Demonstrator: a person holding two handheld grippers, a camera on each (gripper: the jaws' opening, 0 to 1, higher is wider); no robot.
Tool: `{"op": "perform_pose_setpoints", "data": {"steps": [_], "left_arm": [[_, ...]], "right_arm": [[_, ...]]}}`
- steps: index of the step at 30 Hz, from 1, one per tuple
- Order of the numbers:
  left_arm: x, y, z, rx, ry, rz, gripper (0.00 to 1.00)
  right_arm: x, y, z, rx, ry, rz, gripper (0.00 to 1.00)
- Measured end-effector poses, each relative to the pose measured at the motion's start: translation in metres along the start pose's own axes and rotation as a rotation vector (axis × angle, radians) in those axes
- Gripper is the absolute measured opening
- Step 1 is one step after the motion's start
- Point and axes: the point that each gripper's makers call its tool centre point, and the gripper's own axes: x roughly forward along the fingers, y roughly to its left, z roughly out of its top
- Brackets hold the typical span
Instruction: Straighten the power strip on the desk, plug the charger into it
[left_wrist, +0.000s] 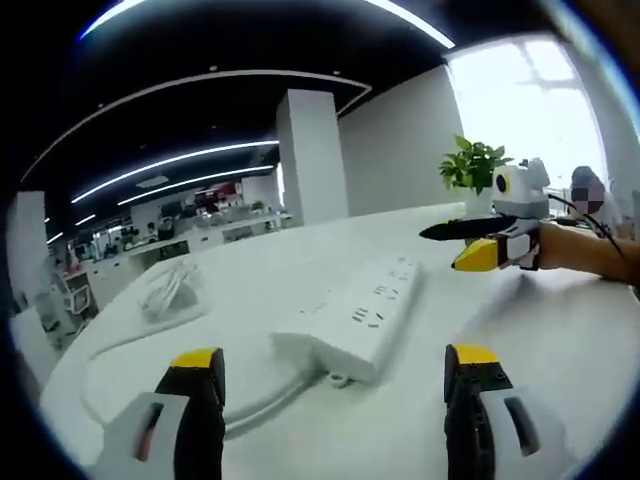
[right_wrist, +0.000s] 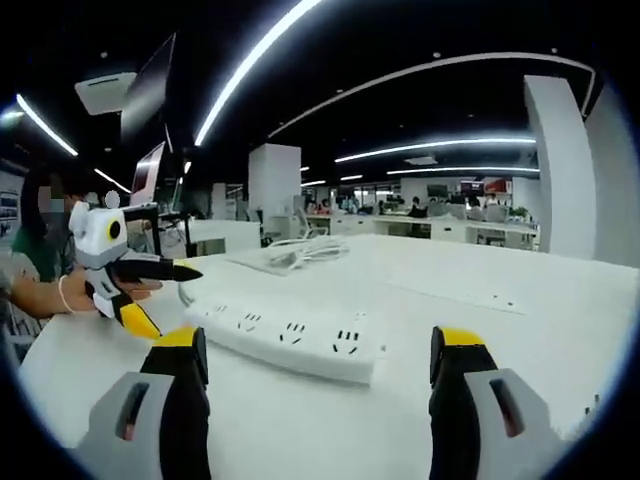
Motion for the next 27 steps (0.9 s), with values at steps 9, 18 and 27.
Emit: {"op": "perform_pose_setpoints", "data": {"steps": [9,18,27], "left_arm": [[0.004,-0.006,0.004,-0.08,-0.013,-0.044,0.91],[0.008,-0.013,0.001,-0.092,0.0,-0.069,0.86],[0.014,-0.012,-0.008,-0.095,0.023,-0.067,0.85]], "right_arm": [[0.002,0.005,-0.008,-0.008,0.036,0.026,0.81],[0.006,0.009,-0.013,0.006,0.053,0.041,0.82],[0.016,0.008,-0.023,0.05,0.095,0.055,0.79]]}}
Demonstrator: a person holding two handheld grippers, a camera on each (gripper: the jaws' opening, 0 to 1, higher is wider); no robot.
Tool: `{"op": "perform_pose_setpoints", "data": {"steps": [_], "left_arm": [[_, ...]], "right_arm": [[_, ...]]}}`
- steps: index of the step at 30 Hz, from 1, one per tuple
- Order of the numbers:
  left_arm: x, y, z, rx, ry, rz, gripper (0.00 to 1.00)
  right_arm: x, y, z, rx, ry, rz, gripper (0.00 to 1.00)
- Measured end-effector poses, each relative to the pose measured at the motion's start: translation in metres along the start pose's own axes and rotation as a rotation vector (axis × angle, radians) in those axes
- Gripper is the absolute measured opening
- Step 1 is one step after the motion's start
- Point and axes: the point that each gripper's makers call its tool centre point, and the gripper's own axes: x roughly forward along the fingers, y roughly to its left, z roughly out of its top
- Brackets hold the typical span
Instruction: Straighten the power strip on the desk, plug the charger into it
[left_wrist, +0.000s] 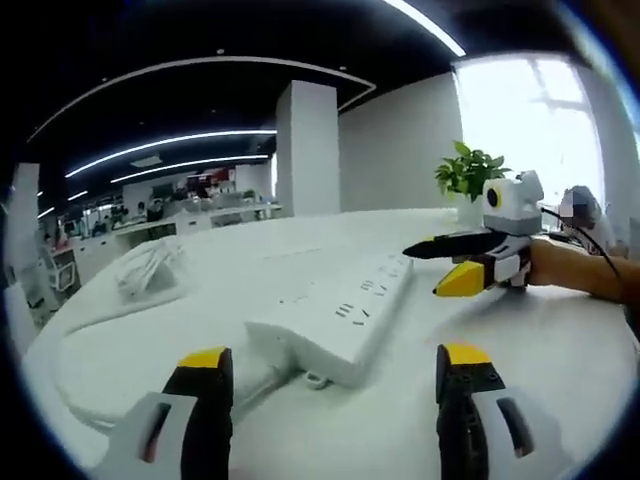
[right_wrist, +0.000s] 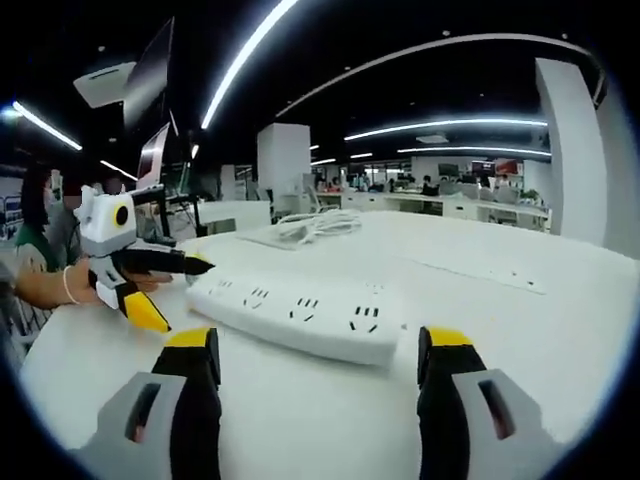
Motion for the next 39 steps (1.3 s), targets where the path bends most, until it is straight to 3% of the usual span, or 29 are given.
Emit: {"op": "perform_pose_setpoints", "data": {"steps": [4,16,39], "left_arm": [[0.004,0.007,0.007,-0.034,-0.031,0.025,0.82],[0.009,0.01,0.005,-0.05,-0.019,0.04,0.8],[0.012,-0.005,0.002,0.037,-0.007,0.003,0.72]], "right_arm": [[0.0,-0.005,0.001,0.029,-0.009,-0.007,0.78],[0.005,-0.004,-0.004,0.021,0.025,0.01,0.77],[0.006,0.011,-0.013,-0.081,0.069,0.02,0.75]]}}
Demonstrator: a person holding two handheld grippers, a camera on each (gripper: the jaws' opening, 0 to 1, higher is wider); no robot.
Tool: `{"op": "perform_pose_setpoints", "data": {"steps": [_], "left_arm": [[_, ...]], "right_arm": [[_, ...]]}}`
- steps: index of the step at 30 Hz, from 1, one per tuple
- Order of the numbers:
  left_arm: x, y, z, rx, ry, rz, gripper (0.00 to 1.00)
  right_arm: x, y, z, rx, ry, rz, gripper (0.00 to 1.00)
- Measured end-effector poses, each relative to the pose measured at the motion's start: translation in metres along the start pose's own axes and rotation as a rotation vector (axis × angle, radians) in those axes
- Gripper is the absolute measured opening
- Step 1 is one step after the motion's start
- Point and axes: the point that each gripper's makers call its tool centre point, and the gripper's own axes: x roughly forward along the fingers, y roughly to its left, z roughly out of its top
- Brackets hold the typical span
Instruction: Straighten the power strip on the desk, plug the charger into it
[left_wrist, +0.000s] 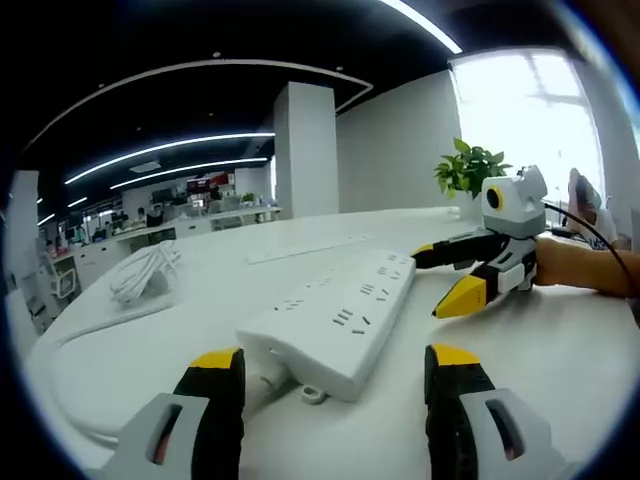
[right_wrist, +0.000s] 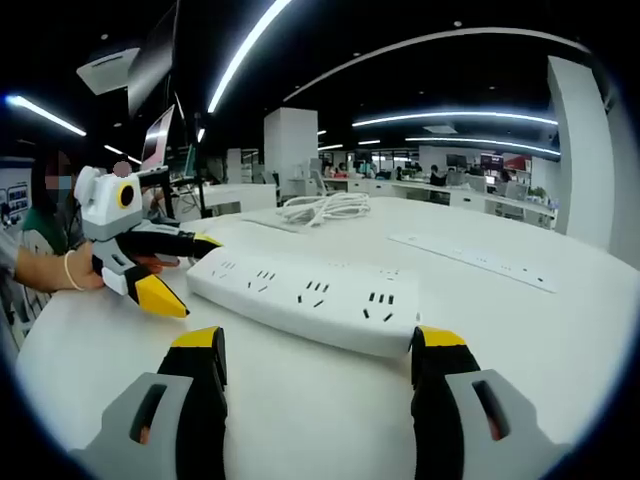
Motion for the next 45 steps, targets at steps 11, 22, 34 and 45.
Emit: {"op": "perform_pose_setpoints", "data": {"steps": [11,22,34,45], "left_arm": [[0.0,-0.004,0.001,0.014,-0.002,-0.007,0.68],[-0.002,0.001,0.002,-0.015,-0.009,0.011,0.59],[-0.005,0.005,0.001,0.004,-0.007,0.036,0.52],[-0.006,0.007,0.001,-0.024,-0.011,0.035,0.49]], "right_arm": [[-0.003,0.0,0.0,0.011,-0.005,-0.011,0.72],[-0.012,-0.001,0.002,0.089,-0.022,-0.021,0.63],[-0.015,-0.007,0.002,0.121,-0.021,-0.061,0.51],[-0.028,-0.009,-0.004,0.106,0.006,-0.188,0.34]]}}
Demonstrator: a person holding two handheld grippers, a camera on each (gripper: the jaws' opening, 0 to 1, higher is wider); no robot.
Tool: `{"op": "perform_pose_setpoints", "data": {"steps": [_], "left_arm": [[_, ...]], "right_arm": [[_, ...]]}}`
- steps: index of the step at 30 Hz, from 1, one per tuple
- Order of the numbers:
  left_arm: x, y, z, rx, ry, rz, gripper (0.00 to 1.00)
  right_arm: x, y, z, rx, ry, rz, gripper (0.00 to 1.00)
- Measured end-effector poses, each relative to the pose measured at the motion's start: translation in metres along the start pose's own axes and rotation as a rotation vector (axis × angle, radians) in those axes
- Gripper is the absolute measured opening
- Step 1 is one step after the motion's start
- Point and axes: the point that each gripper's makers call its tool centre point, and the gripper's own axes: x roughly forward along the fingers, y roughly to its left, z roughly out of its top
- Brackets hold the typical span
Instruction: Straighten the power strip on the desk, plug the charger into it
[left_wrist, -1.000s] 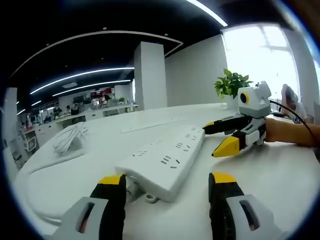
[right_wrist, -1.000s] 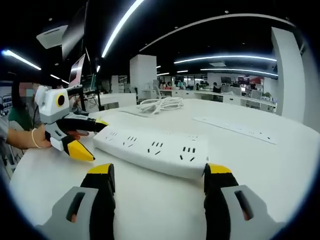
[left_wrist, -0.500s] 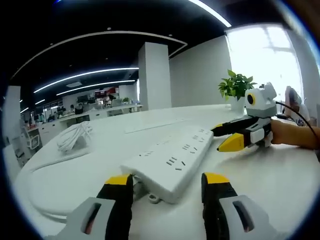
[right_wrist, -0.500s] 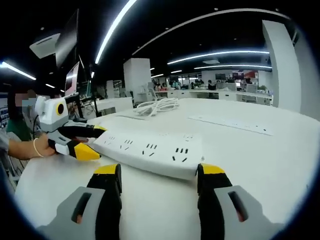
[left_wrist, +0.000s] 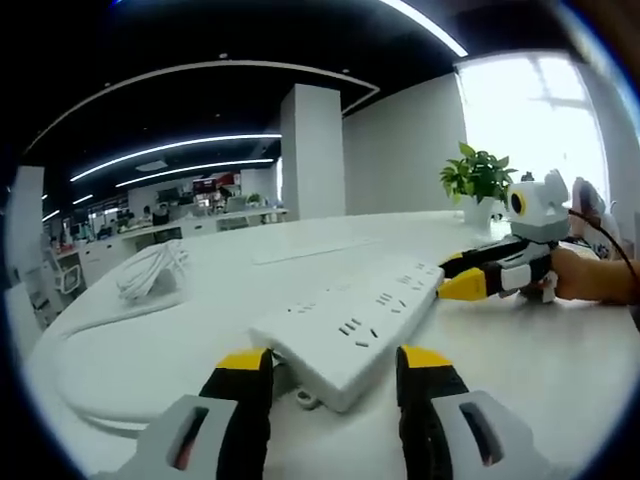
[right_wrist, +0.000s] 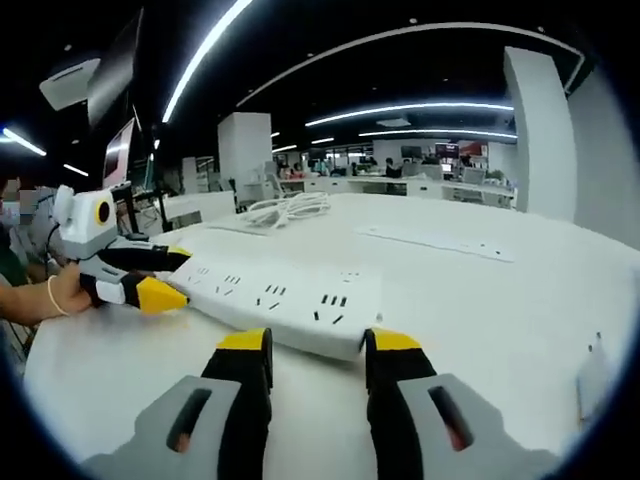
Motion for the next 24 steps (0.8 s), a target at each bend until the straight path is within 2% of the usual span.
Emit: {"op": "perform_pose_setpoints", "data": {"steps": [2,13,24], "left_arm": [[0.0,0.001,0.0,-0.001,0.0,0.002,0.47],[-0.003,-0.001,0.0,0.0,0.004,-0.012,0.47],[-0.004,-0.01,-0.002,0.033,0.021,-0.063,0.46]], "right_arm": [[-0.001,-0.002,0.0,0.006,0.0,-0.01,0.31],[-0.006,0.0,-0.002,0.027,0.007,-0.018,0.3],[-0.023,0.001,-0.007,0.042,0.02,-0.045,0.29]]}}
